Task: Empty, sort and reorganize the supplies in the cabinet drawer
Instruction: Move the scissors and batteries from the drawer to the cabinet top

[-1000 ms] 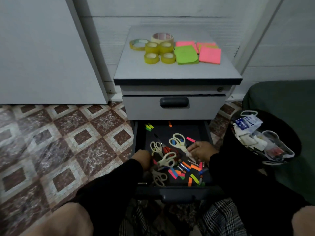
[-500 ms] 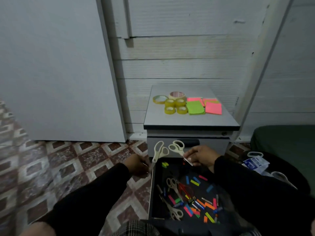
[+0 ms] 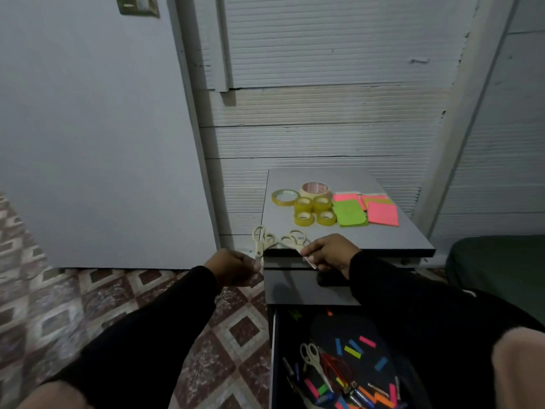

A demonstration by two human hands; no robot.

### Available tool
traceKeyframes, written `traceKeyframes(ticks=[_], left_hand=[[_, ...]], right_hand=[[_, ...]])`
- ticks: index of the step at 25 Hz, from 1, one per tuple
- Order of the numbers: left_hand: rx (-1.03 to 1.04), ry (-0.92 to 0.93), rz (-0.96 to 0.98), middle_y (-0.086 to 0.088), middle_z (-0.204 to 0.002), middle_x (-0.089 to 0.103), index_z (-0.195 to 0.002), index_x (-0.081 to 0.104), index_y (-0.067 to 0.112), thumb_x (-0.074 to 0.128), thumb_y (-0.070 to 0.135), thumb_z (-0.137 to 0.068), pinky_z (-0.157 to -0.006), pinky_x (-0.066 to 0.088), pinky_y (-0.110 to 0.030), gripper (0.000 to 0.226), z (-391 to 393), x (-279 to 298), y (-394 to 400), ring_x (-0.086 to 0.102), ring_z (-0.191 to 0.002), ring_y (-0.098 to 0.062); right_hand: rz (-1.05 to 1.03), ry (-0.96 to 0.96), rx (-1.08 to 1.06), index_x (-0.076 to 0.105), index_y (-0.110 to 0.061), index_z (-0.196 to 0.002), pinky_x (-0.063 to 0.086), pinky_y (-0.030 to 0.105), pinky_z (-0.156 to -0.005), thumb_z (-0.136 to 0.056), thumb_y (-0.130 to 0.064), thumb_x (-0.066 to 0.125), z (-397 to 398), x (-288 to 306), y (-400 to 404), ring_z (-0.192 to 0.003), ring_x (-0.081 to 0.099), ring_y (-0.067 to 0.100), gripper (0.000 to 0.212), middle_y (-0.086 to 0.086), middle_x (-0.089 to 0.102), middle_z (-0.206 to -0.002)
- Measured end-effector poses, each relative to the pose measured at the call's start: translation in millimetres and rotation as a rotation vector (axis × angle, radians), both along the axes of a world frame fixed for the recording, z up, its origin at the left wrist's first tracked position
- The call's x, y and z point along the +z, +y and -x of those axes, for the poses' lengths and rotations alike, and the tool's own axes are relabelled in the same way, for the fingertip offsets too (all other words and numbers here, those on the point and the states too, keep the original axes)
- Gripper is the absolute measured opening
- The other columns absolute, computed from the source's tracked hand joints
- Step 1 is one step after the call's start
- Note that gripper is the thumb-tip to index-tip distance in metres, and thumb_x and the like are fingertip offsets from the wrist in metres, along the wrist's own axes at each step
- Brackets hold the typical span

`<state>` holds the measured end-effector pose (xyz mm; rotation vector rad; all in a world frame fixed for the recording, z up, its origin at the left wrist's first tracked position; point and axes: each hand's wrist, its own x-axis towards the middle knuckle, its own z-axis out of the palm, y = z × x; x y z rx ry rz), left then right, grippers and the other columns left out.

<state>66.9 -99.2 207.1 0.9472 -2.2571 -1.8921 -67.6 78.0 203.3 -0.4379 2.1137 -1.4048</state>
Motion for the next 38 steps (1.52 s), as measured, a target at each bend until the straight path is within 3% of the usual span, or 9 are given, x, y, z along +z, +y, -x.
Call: traceKeyframes(ticks=[4,8,13,18,21,27,35,38], left_hand=[[0.046,0.028,-0.05,-0.006,-0.052,0.058,-0.072,0.062,-0.002,0.065,-0.003,-0.083,-0.042,0.049,-0.016,0.011,24,-6,-17,0.055,-0.036,-0.006],[0.055,0.064,-0.149,-0.01,-0.058,0.055,-0.078,0.061,-0.005,0.062,-0.006,-0.084,-0.041,0.047,-0.016,0.006,40,-14,-28,0.054,-0.037,-0.009],[0.035,0.061,-0.167,-0.012,-0.063,0.056,-0.083,0.06,-0.005,0.059,-0.006,-0.086,-0.044,0.049,-0.017,0.003,63,-23,-36,0.057,-0.04,-0.01],[0.12,0.076,-0.168,-0.013,-0.069,0.057,-0.085,0.058,-0.001,0.058,-0.007,-0.086,-0.043,0.052,-0.018,0.006,87,-28,-31,0.059,-0.049,-0.014],[0.144,0.062,-0.121,-0.013,-0.069,0.055,-0.082,0.056,0.002,0.058,-0.006,-0.087,-0.038,0.049,-0.016,0.01,96,-27,-28,0.055,-0.059,-0.019],[0.111,-0.013,0.045,-0.013,-0.078,0.06,-0.102,0.054,0.005,0.065,-0.004,-0.083,-0.042,0.054,-0.024,0.024,112,-24,-31,0.06,-0.061,-0.023],[0.01,-0.109,0.388,-0.002,-0.066,0.055,-0.118,0.058,0.005,0.069,0.007,-0.083,-0.034,0.045,-0.012,0.036,124,-22,-23,0.054,-0.053,-0.011],[-0.007,-0.123,0.416,-0.002,-0.065,0.054,-0.122,0.057,0.006,0.068,0.009,-0.084,-0.032,0.042,-0.011,0.039,126,-24,-22,0.053,-0.052,-0.011]], right_hand=[[0.004,-0.001,-0.024,0.066,0.008,-0.092,0.042,0.013,-0.043,-0.084,0.018,0.047,29,-1,-41,-0.056,0.05,0.016,0.022,0.017,0.059,-0.078],[-0.007,-0.038,-0.05,0.059,-0.002,-0.068,0.041,0.015,-0.042,-0.086,0.018,0.043,55,-8,-67,-0.054,0.048,0.017,0.031,0.012,0.054,-0.066],[-0.006,-0.033,-0.092,0.056,-0.003,-0.064,0.044,0.014,-0.036,-0.089,0.015,0.041,71,-22,-82,-0.051,0.047,0.02,0.034,0.012,0.051,-0.063],[0.018,0.017,-0.087,0.055,-0.005,-0.062,0.048,0.015,-0.042,-0.085,0.019,0.044,73,-29,-78,-0.057,0.05,0.019,0.035,0.008,0.052,-0.069],[0.074,-0.029,-0.118,0.053,-0.003,-0.065,0.046,0.018,-0.042,-0.088,0.018,0.041,74,-28,-72,-0.055,0.047,0.02,0.033,0.012,0.049,-0.067],[0.097,-0.035,-0.116,0.059,0.003,-0.092,0.052,0.021,-0.055,-0.088,0.014,0.047,75,-27,-48,-0.062,0.055,0.018,0.017,0.013,0.054,-0.072],[0.075,-0.005,-0.112,0.061,0.002,-0.092,0.053,0.018,-0.053,-0.085,0.012,0.055,76,-29,-16,-0.066,0.058,0.014,0.014,0.01,0.057,-0.074],[0.076,-0.002,-0.112,0.061,0.004,-0.097,0.053,0.016,-0.052,-0.085,0.011,0.055,76,-28,-7,-0.066,0.058,0.013,0.015,0.009,0.057,-0.074]])
